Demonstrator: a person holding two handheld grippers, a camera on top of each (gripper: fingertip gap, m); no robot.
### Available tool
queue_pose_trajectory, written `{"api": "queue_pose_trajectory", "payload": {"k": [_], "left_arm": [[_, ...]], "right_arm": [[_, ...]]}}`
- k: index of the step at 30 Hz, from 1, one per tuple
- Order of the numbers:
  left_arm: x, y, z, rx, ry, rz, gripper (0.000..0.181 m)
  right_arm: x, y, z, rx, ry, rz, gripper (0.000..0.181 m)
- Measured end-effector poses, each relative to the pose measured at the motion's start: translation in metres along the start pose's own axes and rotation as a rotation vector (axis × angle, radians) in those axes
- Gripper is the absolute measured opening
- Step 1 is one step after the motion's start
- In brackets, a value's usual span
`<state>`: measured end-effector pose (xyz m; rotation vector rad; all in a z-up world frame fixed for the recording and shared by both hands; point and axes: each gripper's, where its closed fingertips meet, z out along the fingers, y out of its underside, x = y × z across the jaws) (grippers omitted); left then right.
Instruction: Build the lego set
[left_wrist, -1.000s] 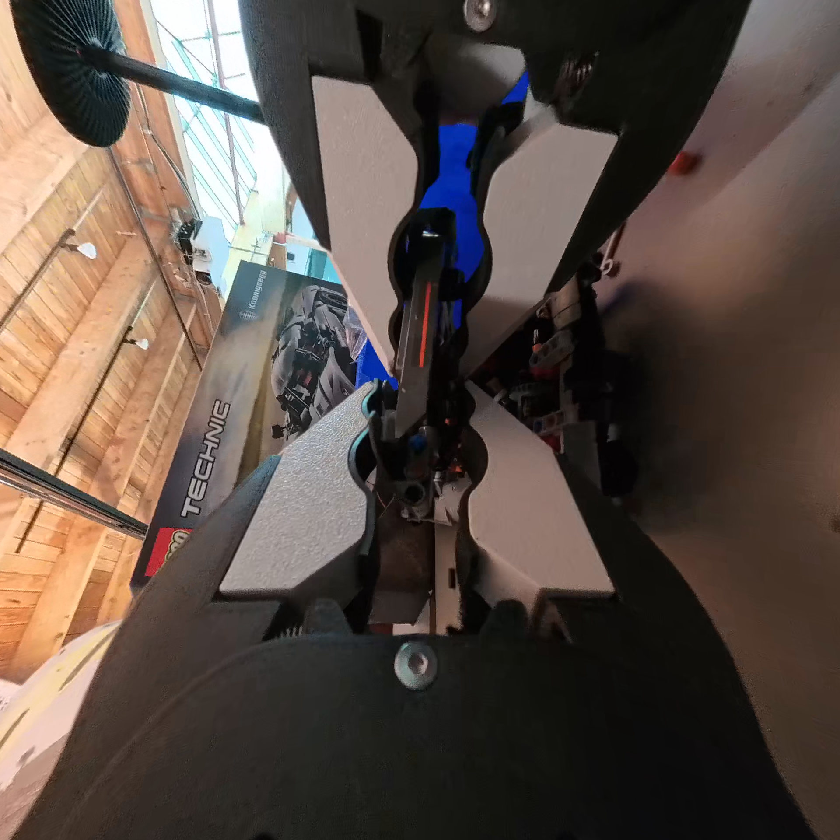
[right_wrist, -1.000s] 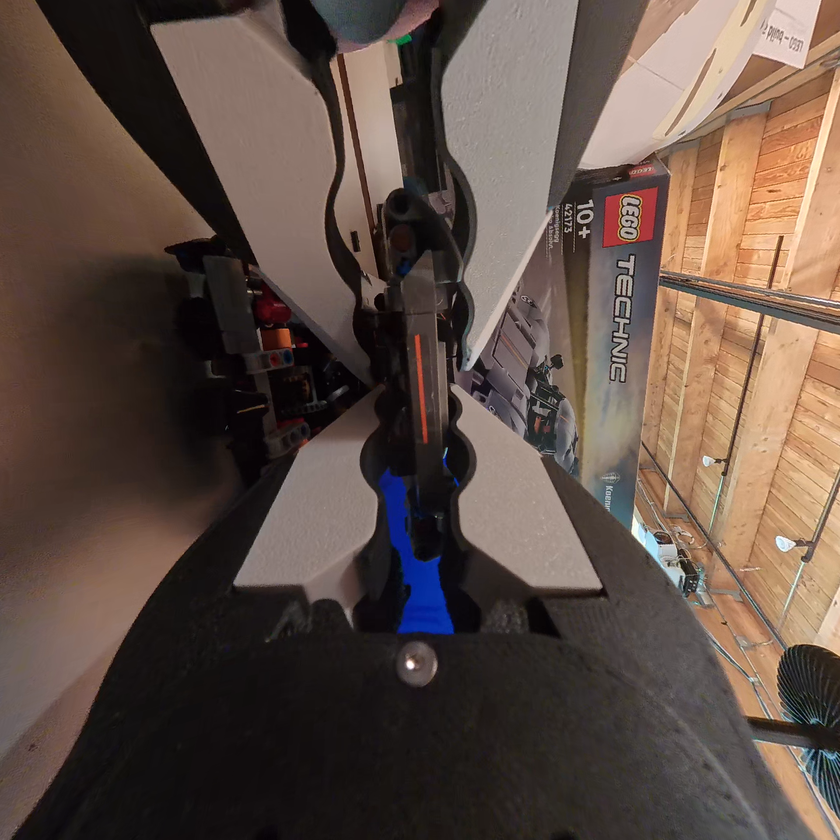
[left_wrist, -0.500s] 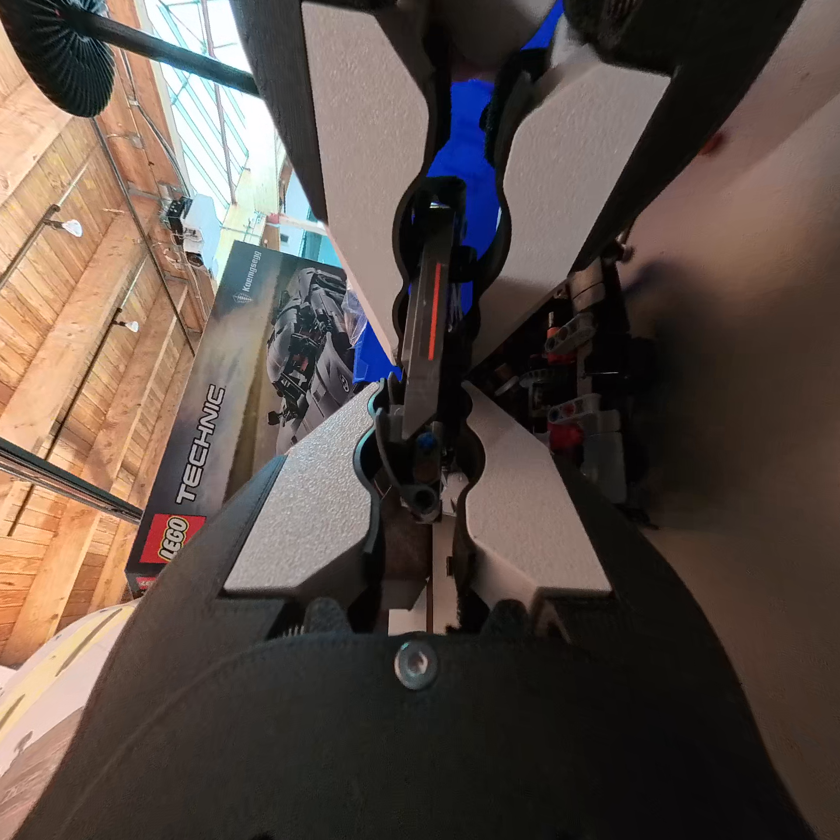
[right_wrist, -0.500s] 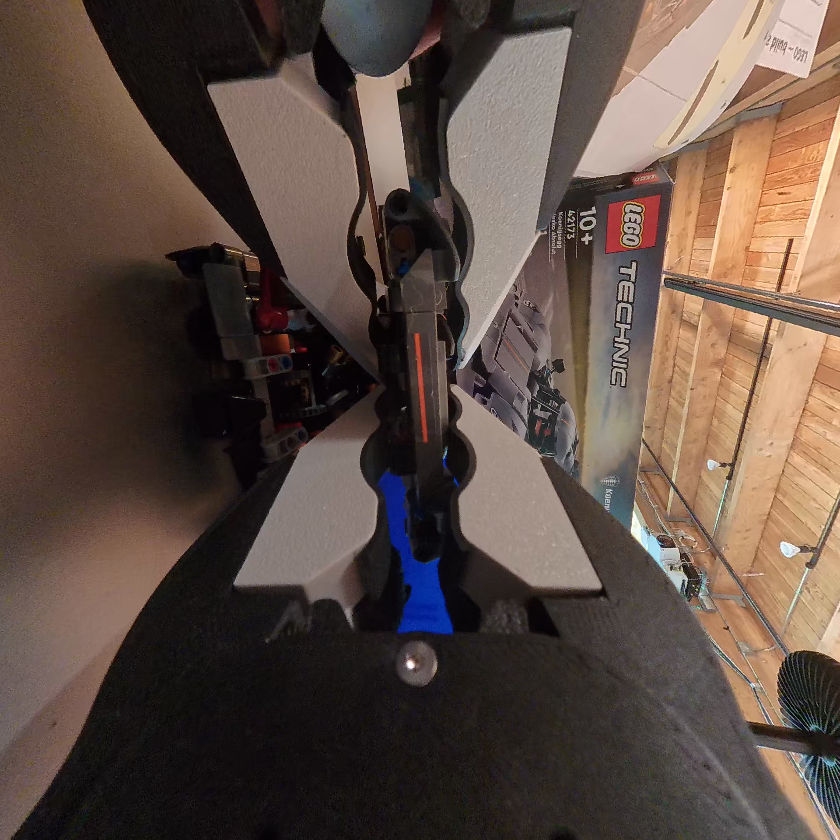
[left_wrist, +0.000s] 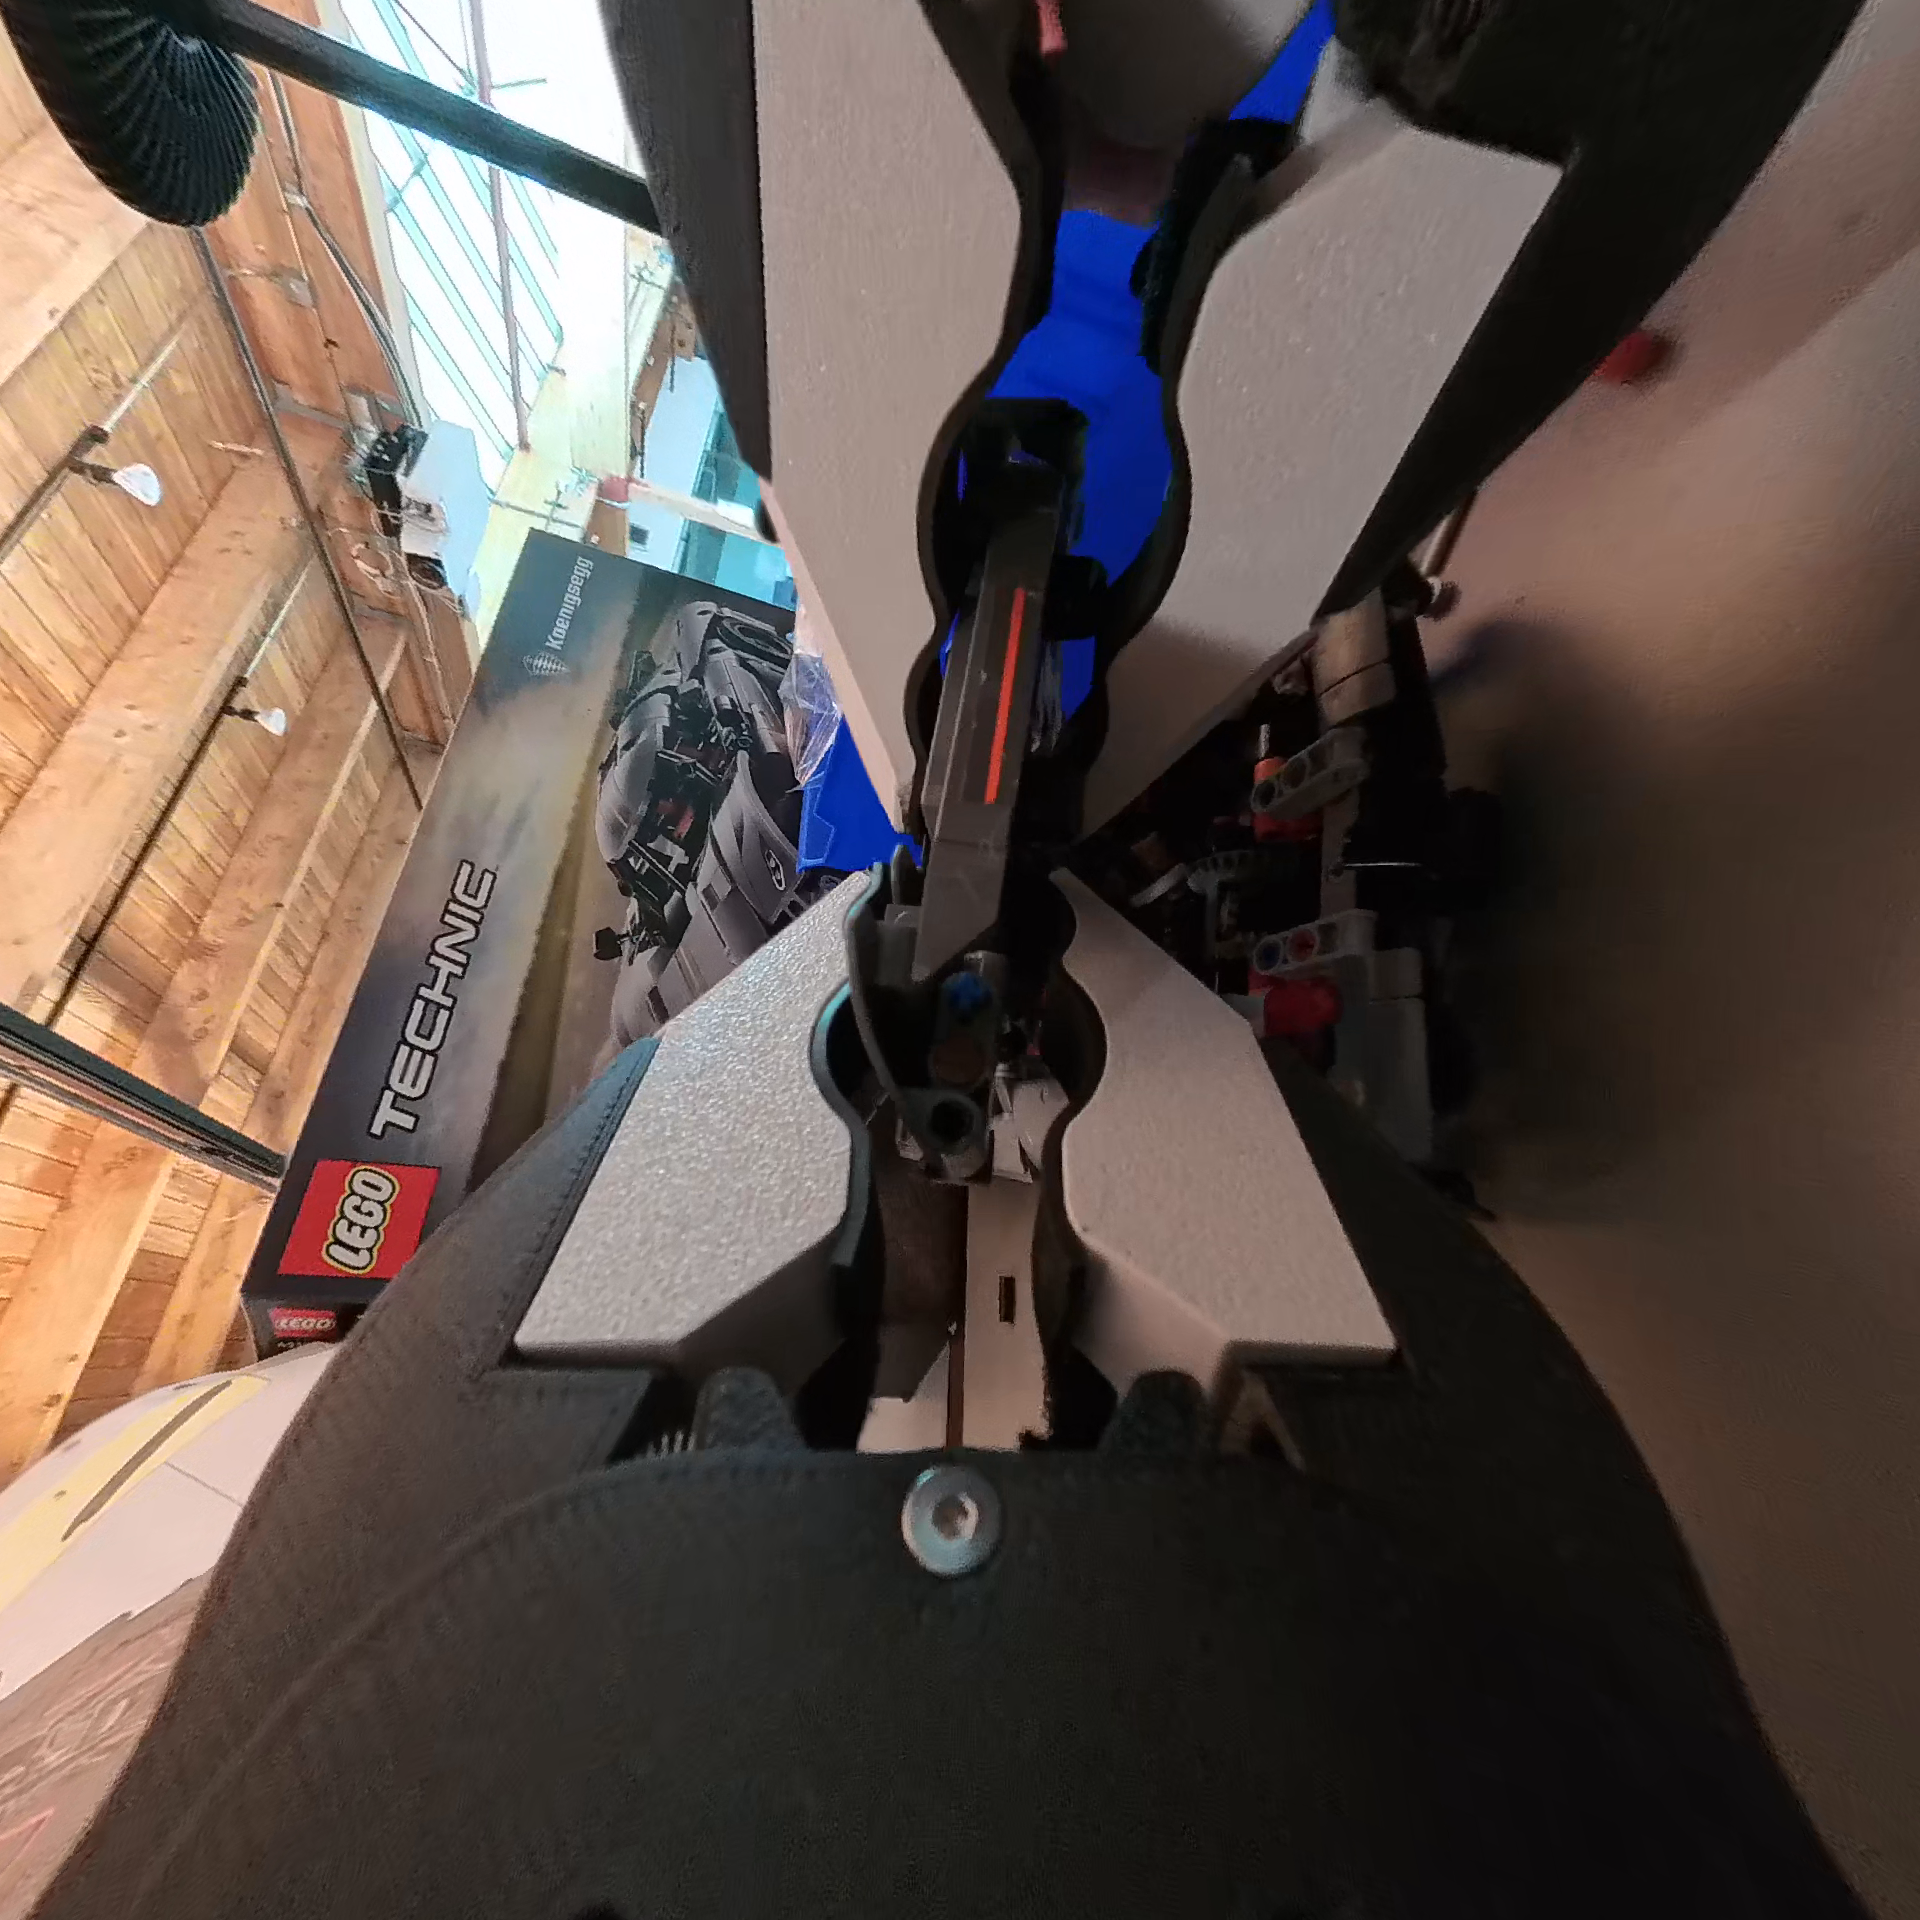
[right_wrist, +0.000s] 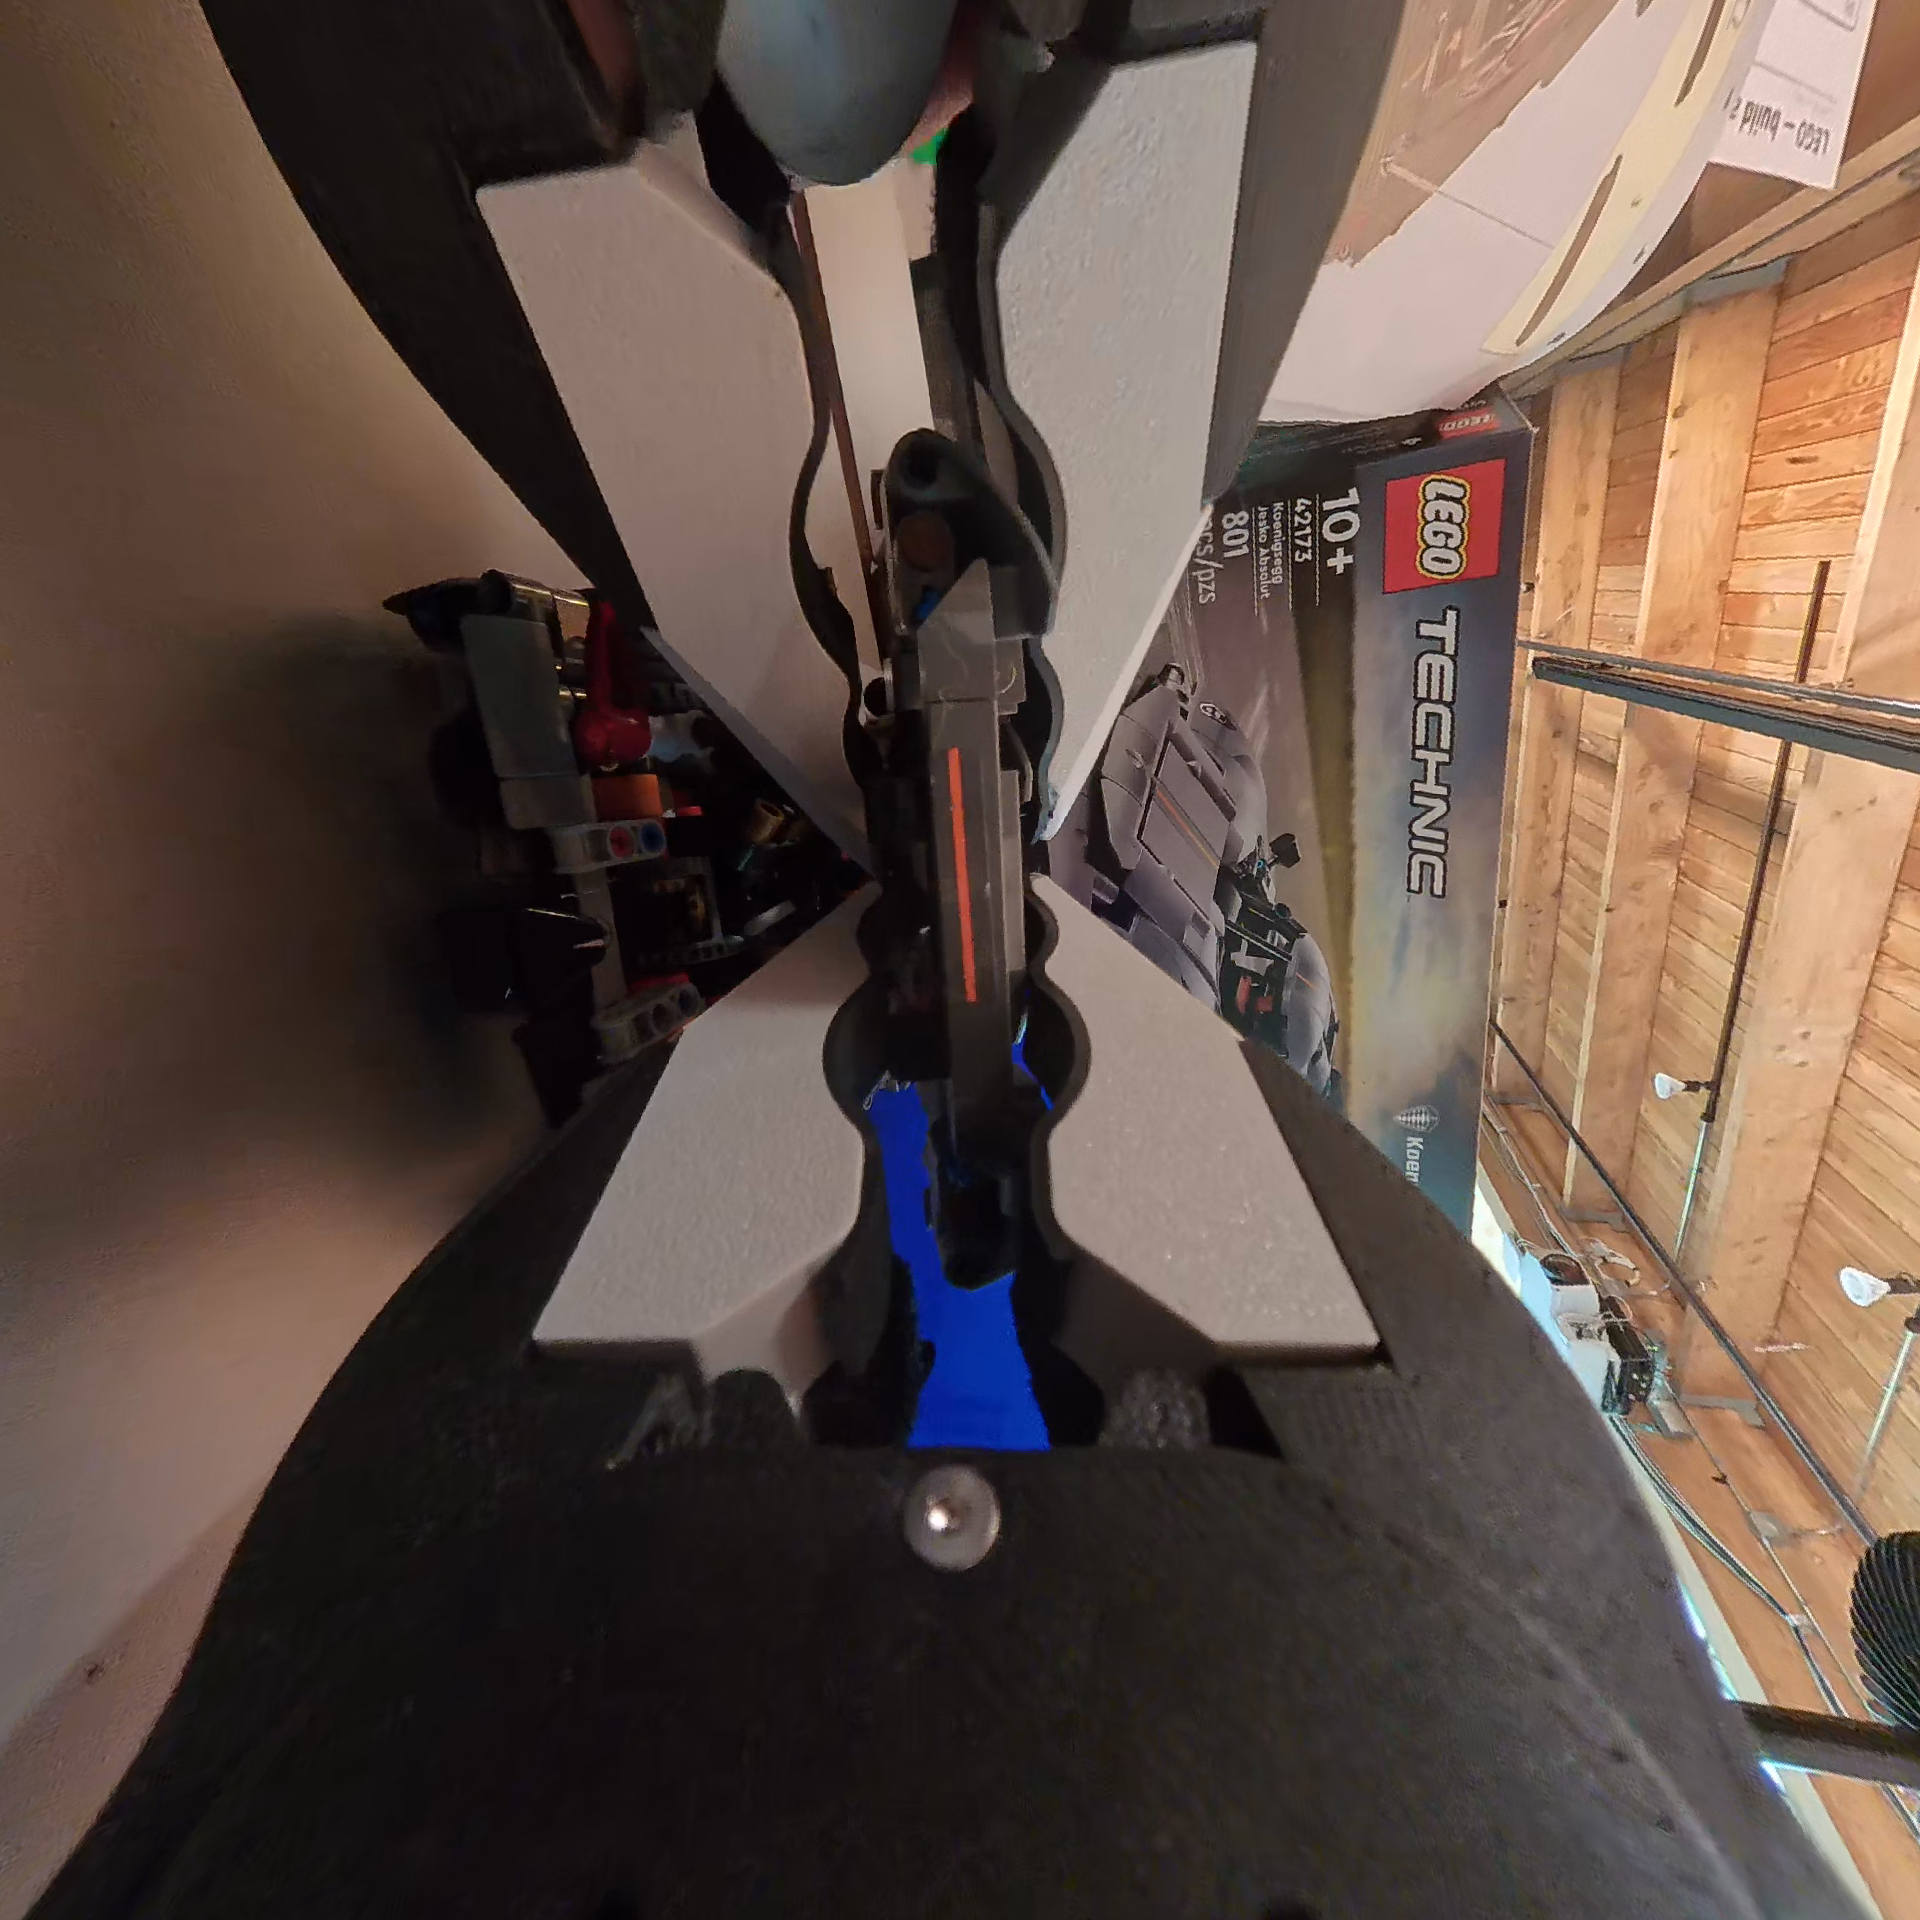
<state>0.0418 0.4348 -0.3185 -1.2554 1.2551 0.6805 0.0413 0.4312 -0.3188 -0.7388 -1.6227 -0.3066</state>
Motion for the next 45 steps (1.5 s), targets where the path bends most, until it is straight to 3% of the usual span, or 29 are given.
{"api": "queue_pose_trajectory", "payload": {"k": [4, 28, 34, 45], "left_arm": [[0.001, 0.0003, -0.0002, 0.001, -0.003, 0.0, 0.024], [0.0012, -0.0025, 0.0003, 0.0, 0.002, -0.048, 0.023], [0.0045, -0.0073, -0.0012, 0.014, 0.009, -0.016, 0.03], [0.001, -0.0055, -0.0013, -0.006, 0.002, -0.028, 0.024]], "right_arm": [[-0.0038, 0.001, 0.0, -0.001, -0.036, 0.003, 0.026], [-0.0014, 0.002, -0.004, 0.014, -0.039, 0.024, 0.017], [-0.002, 0.003, -0.003, 0.012, -0.043, 0.031, 0.017], [-0.0014, 0.0029, -0.0021, -0.003, -0.033, 0.026, 0.017]]}}
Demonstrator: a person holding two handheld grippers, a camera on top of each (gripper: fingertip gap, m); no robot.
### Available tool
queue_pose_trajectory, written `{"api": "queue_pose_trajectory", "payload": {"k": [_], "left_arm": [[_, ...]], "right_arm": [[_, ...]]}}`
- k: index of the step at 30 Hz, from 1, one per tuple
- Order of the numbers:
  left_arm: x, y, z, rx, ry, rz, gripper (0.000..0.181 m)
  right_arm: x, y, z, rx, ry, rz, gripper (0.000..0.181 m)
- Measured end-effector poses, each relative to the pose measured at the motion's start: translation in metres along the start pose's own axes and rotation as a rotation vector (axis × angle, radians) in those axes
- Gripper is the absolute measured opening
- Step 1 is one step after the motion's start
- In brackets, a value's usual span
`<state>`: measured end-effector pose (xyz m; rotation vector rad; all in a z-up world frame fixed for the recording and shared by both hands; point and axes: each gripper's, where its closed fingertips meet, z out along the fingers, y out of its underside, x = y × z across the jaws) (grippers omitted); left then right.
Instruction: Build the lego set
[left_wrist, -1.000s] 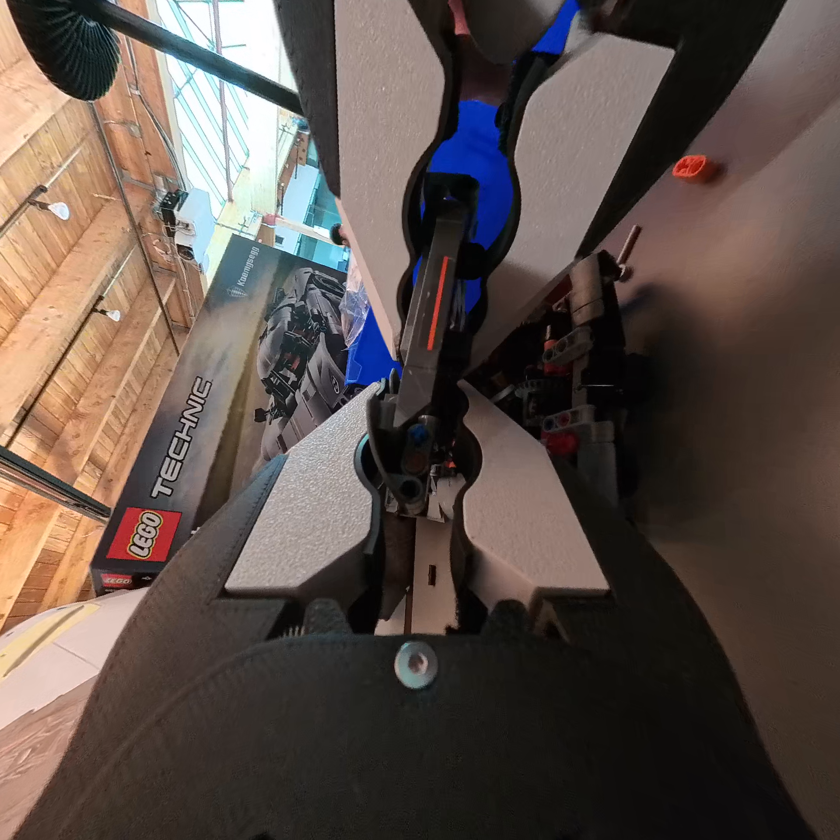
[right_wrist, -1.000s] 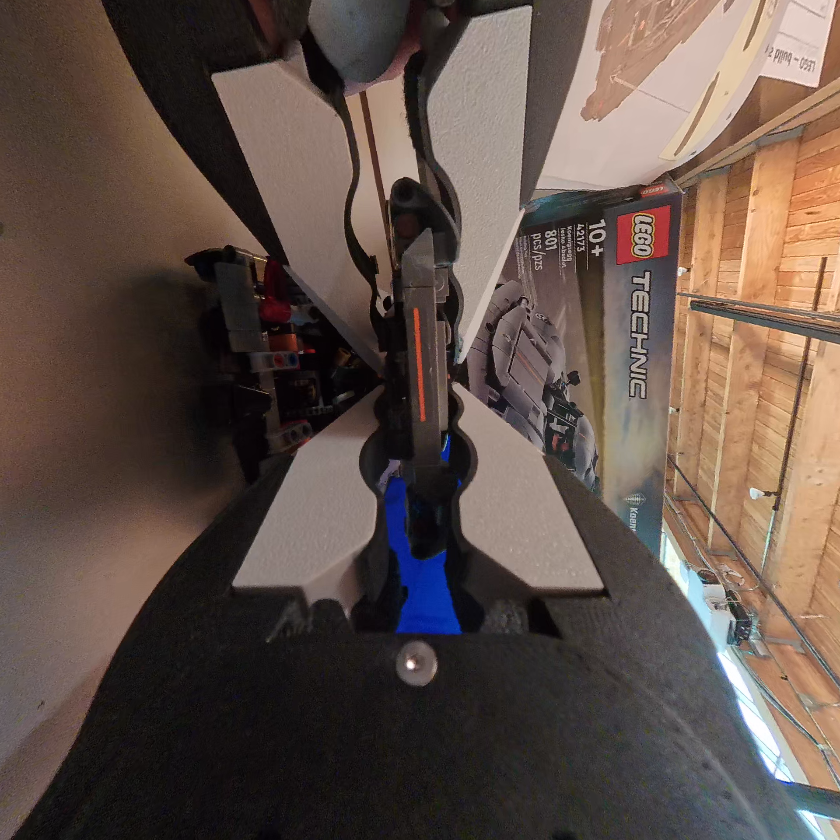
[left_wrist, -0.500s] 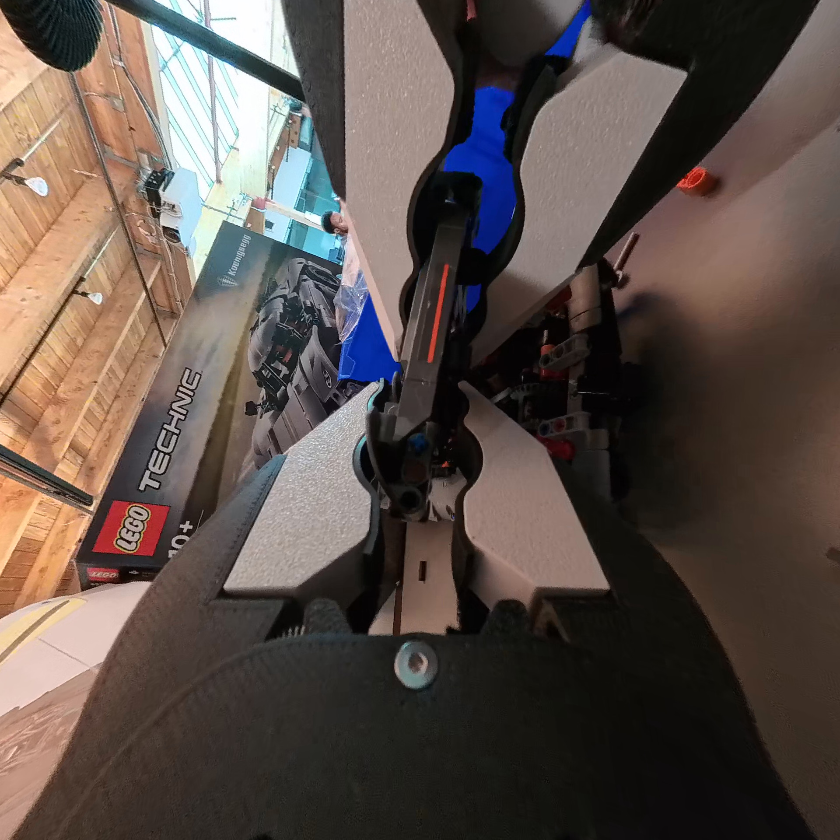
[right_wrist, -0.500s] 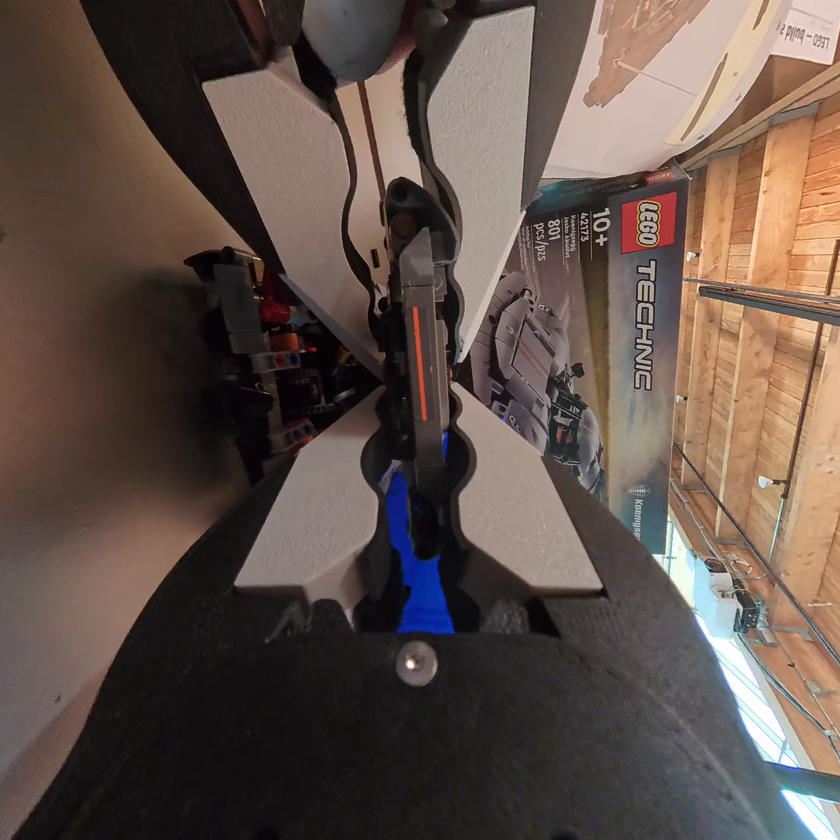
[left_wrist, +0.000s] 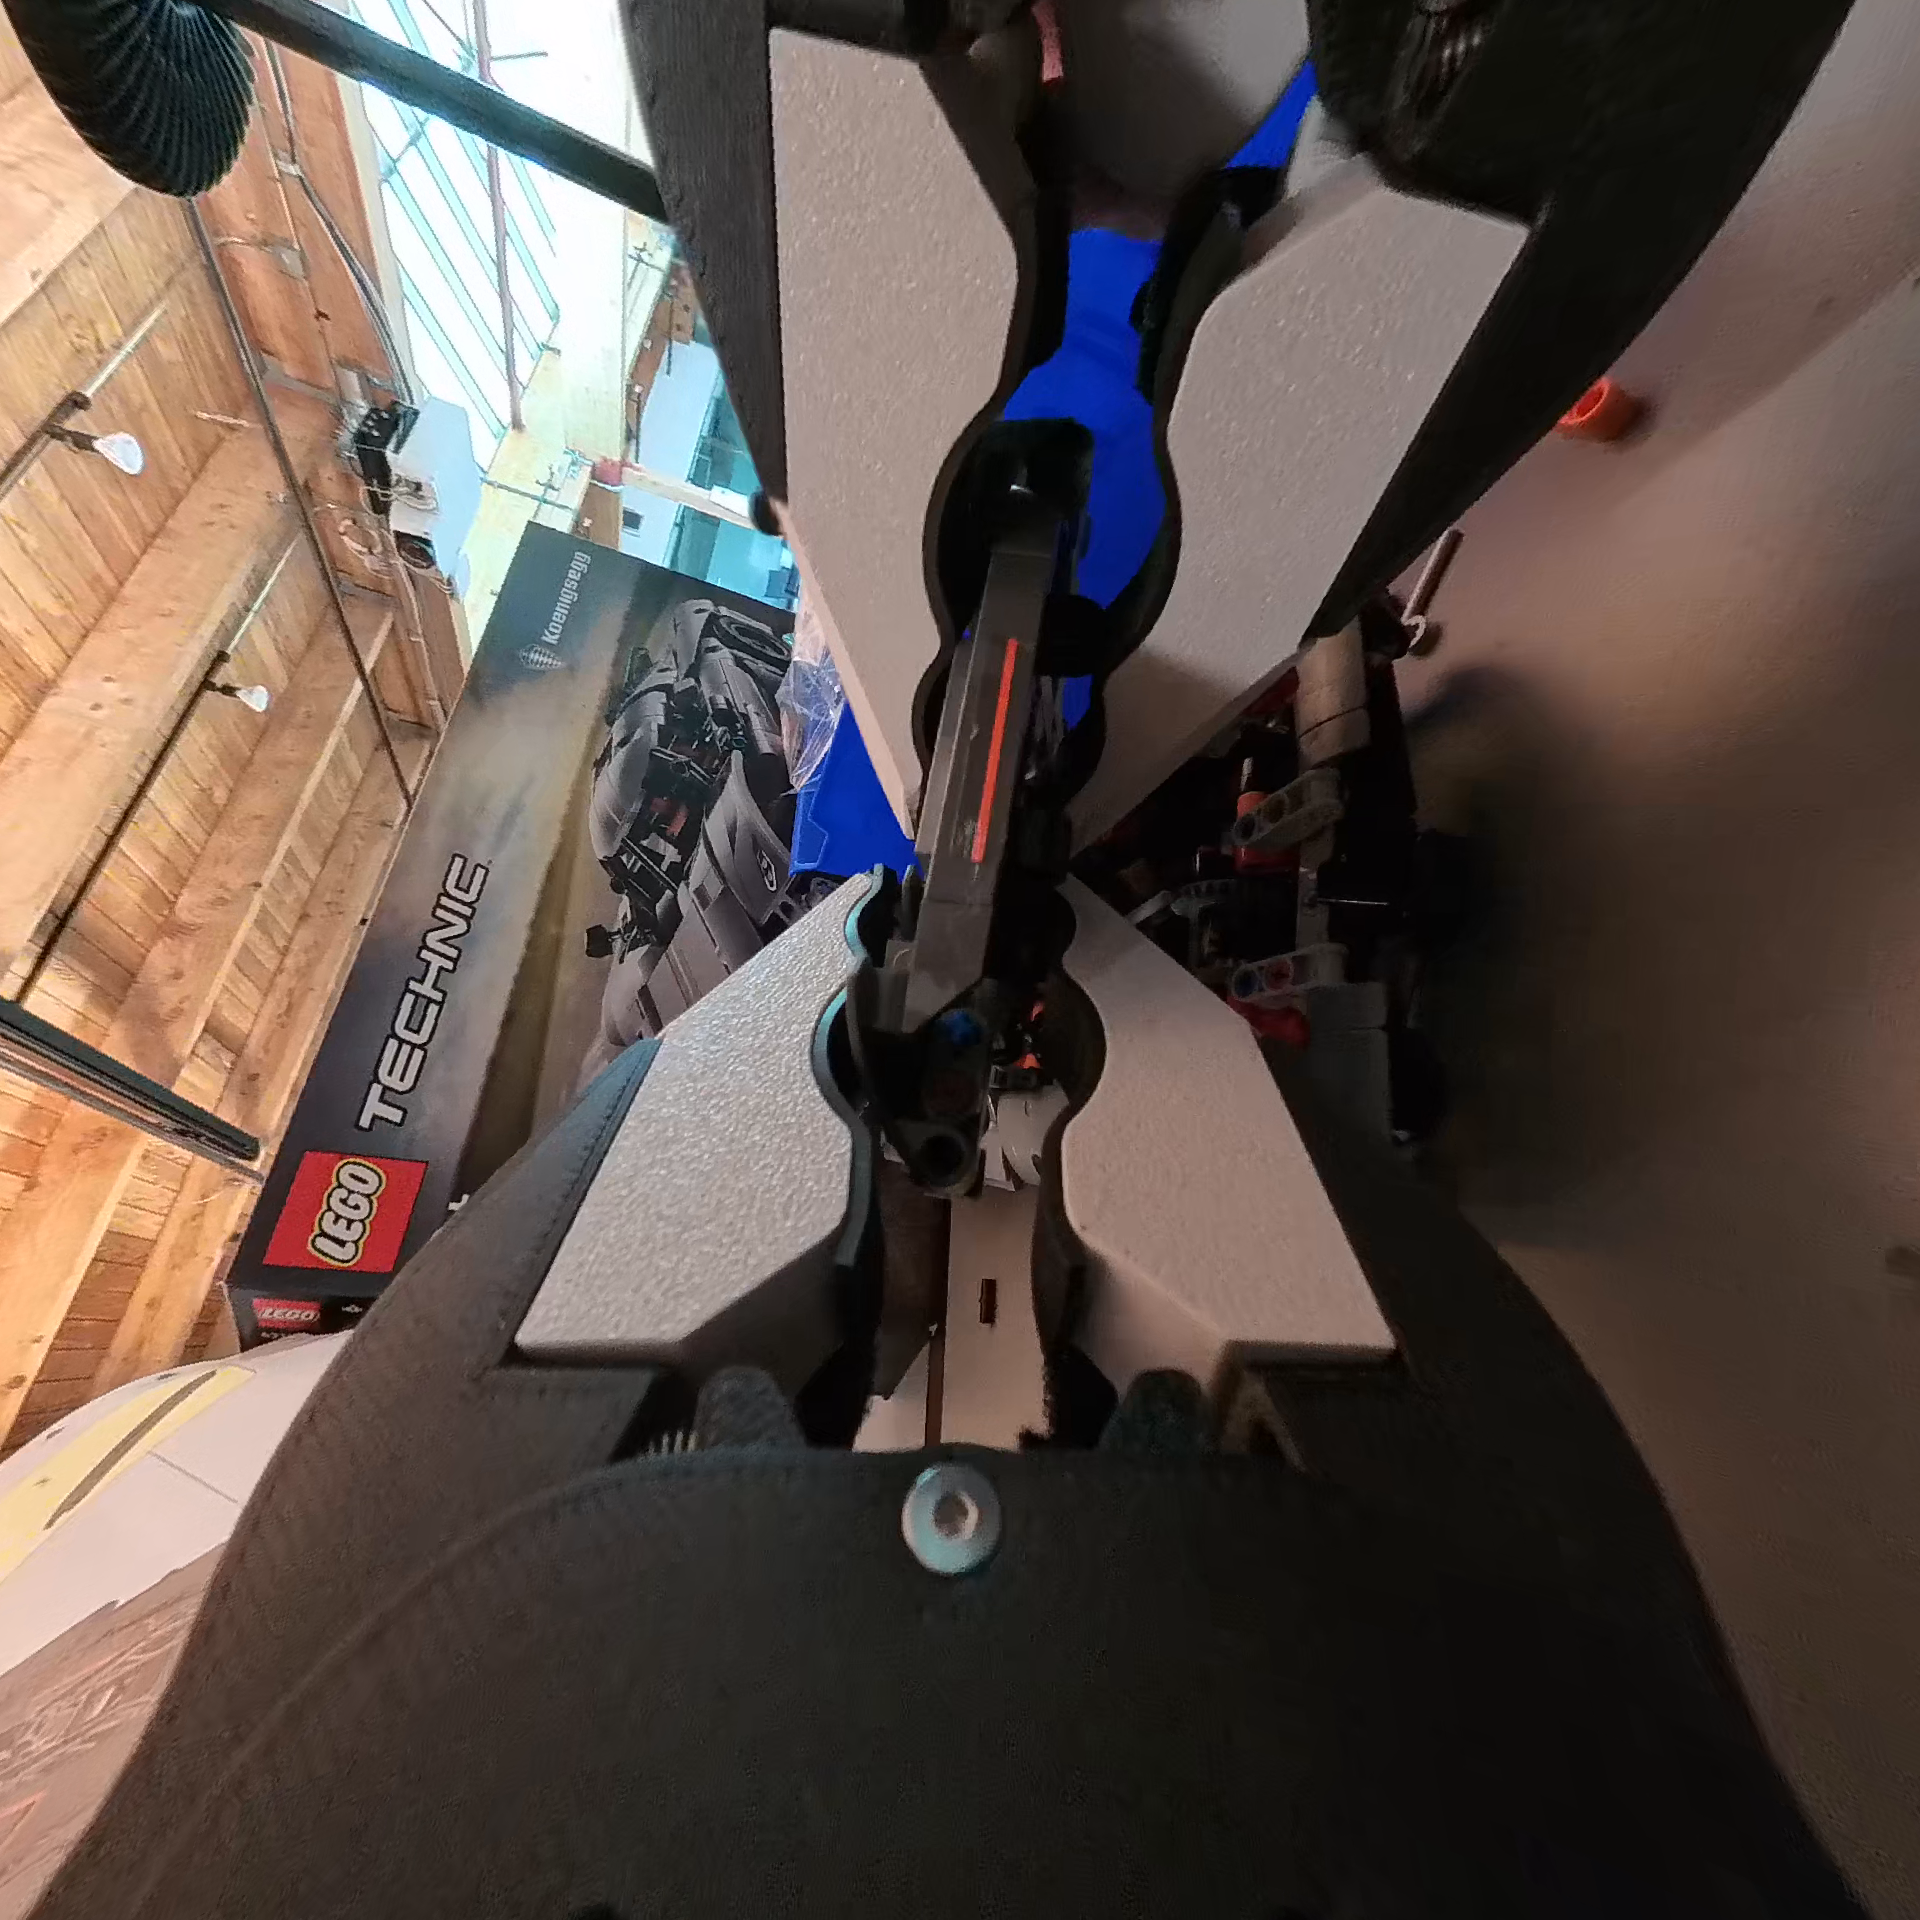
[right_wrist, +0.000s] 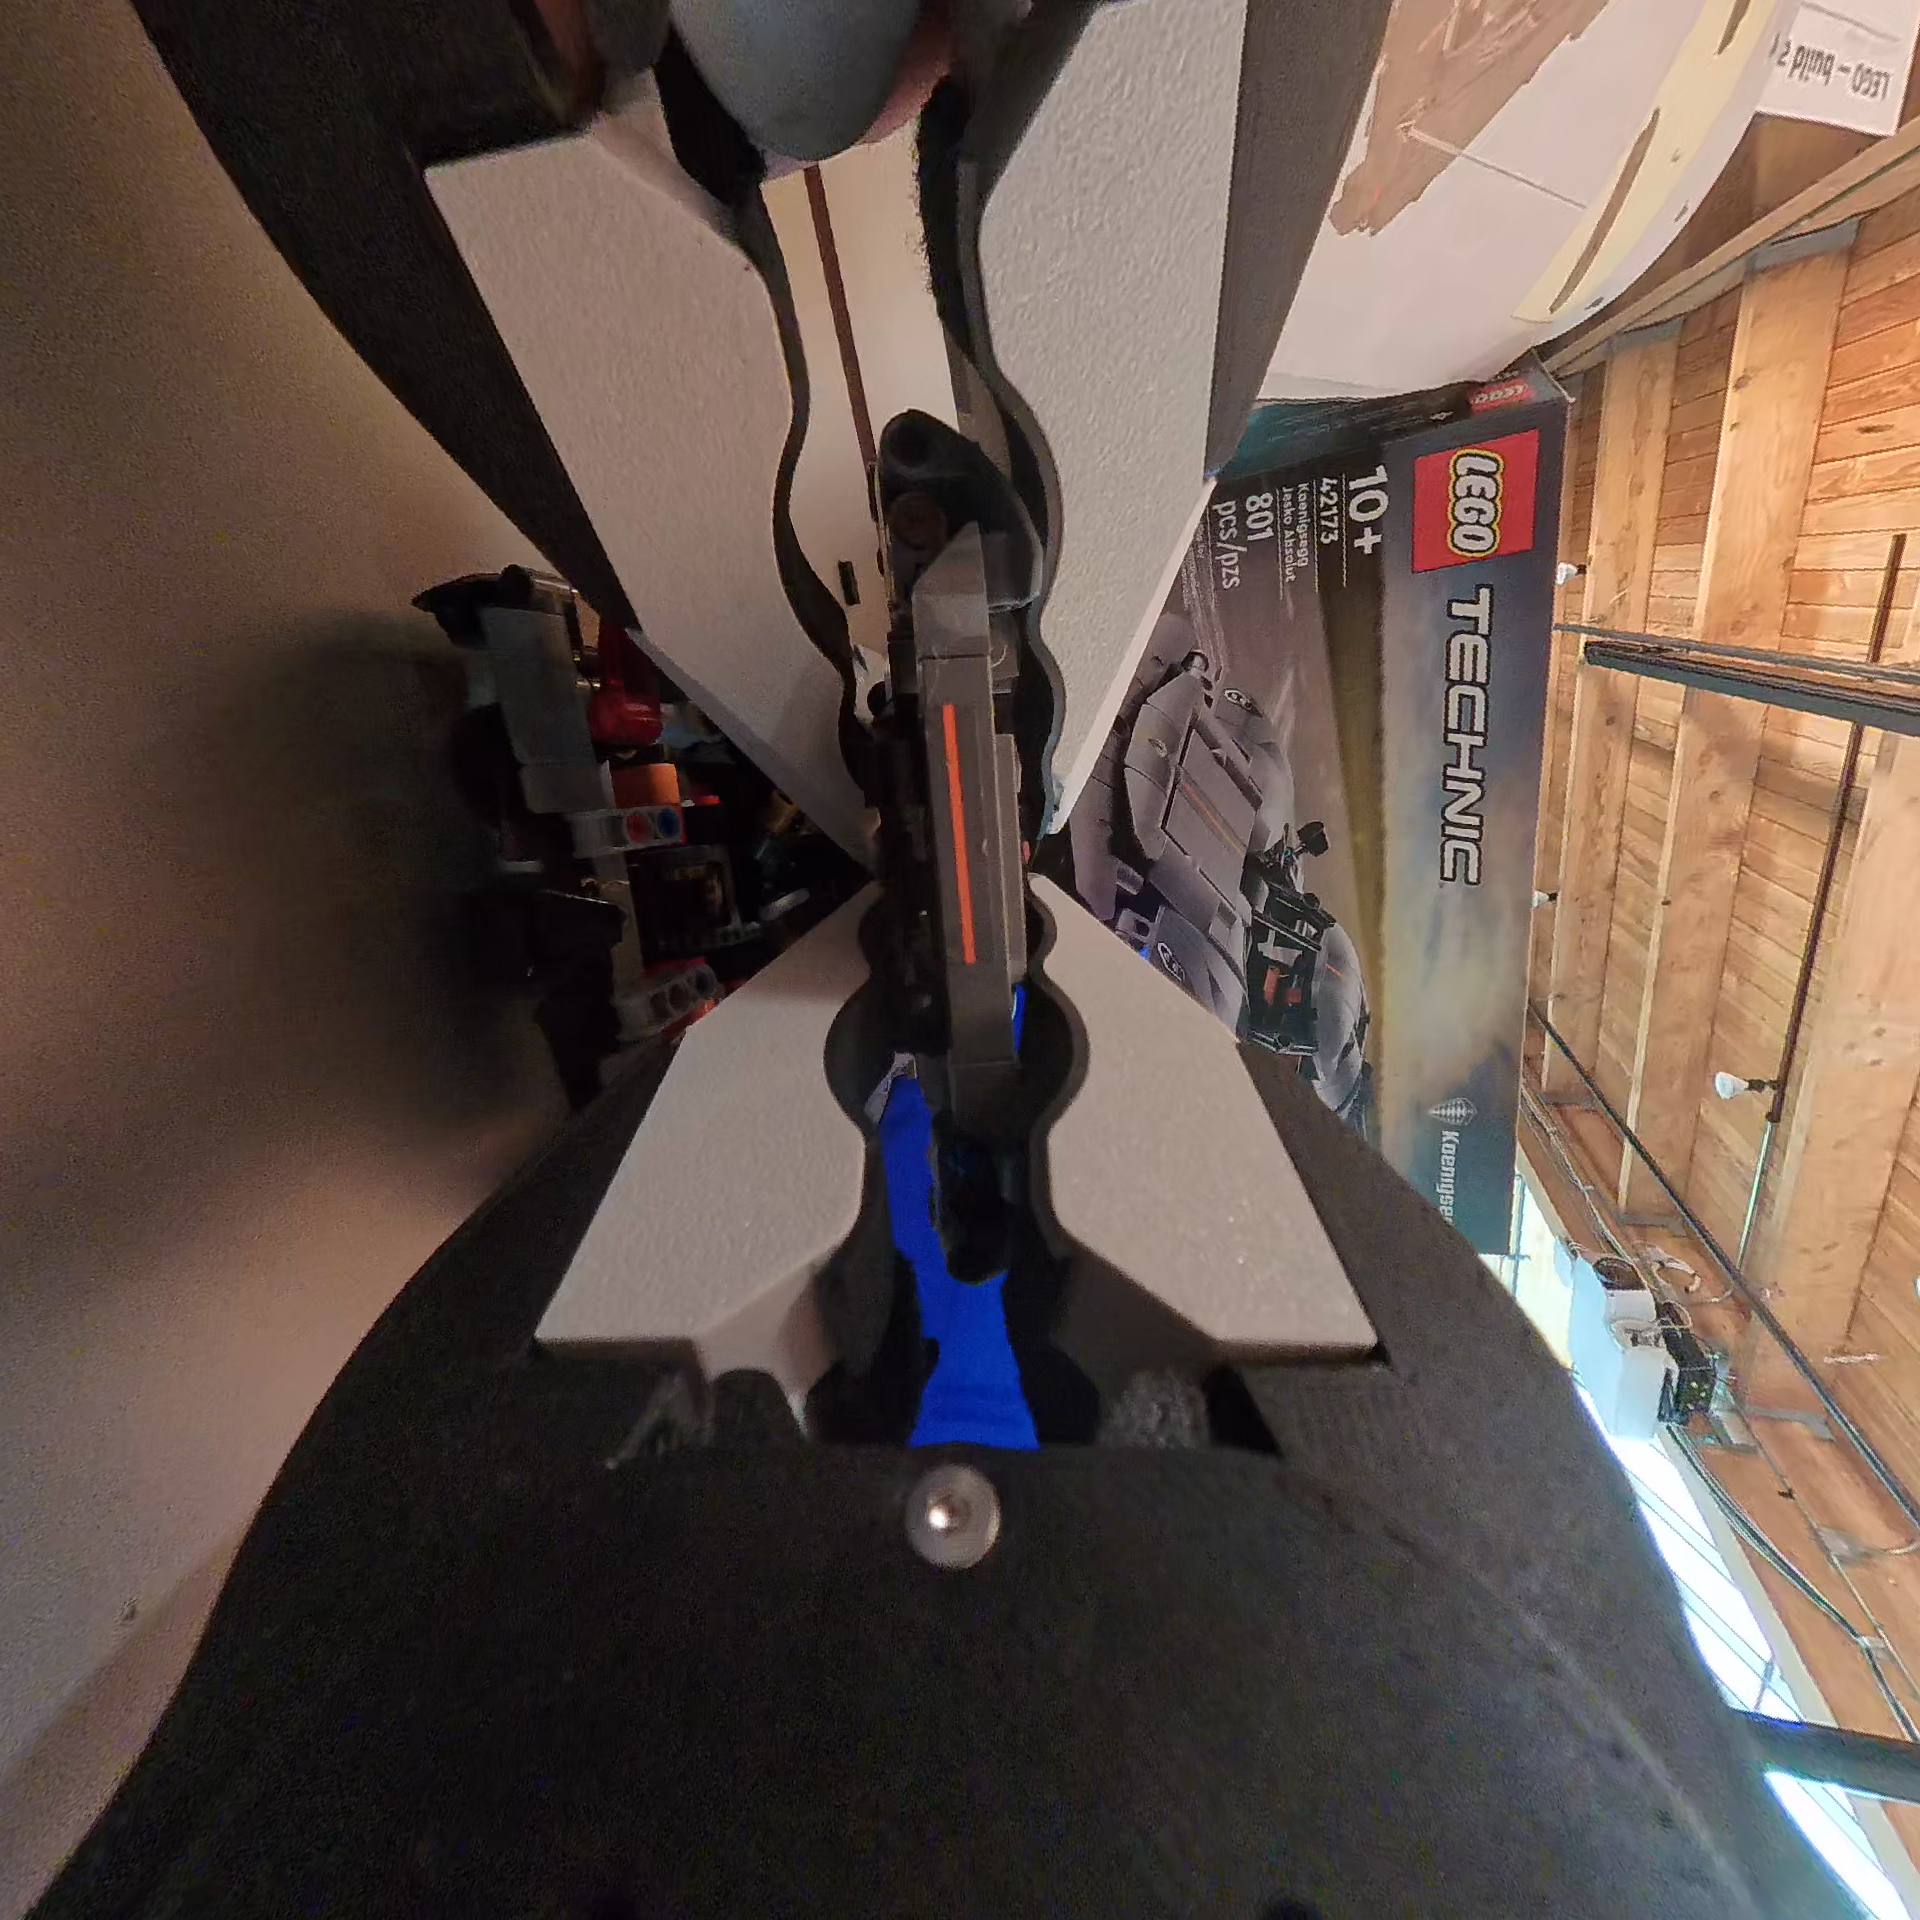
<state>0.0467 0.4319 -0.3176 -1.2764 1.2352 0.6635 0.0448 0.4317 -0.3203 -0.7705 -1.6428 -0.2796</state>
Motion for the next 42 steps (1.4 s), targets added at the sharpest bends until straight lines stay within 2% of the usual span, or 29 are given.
{"api": "queue_pose_trajectory", "payload": {"k": [9, 12, 17, 29, 34, 42], "left_arm": [[-0.001, 0.002, 0.001, 0.006, 0.002, -0.018, 0.023], [-0.001, 0.002, 0.001, 0.006, -0.006, -0.011, 0.023], [0.0, 0.002, 0.001, 0.006, -0.007, -0.013, 0.023], [0.0, 0.0, 0.003, -0.004, 0.005, -0.016, 0.022], [-0.001, 0.001, 0.004, -0.011, 0.02, -0.054, 0.022], [-0.008, -0.002, 0.007, 0.029, 0.088, -0.211, 0.023]], "right_arm": [[0.001, 0.001, 0.002, 0.004, -0.019, 0.027, 0.019], [0.003, 0.005, 0.001, 0.0, -0.017, 0.026, 0.03], [0.002, 0.005, 0.003, 0.051, -0.034, 0.07, 0.028], [0.0, 0.006, 0.001, 0.046, -0.029, 0.058, 0.017], [0.001, 0.007, 0.003, 0.046, -0.042, 0.082, 0.016], [0.01, 0.008, 0.002, 0.078, -0.084, 0.19, 0.018]]}}
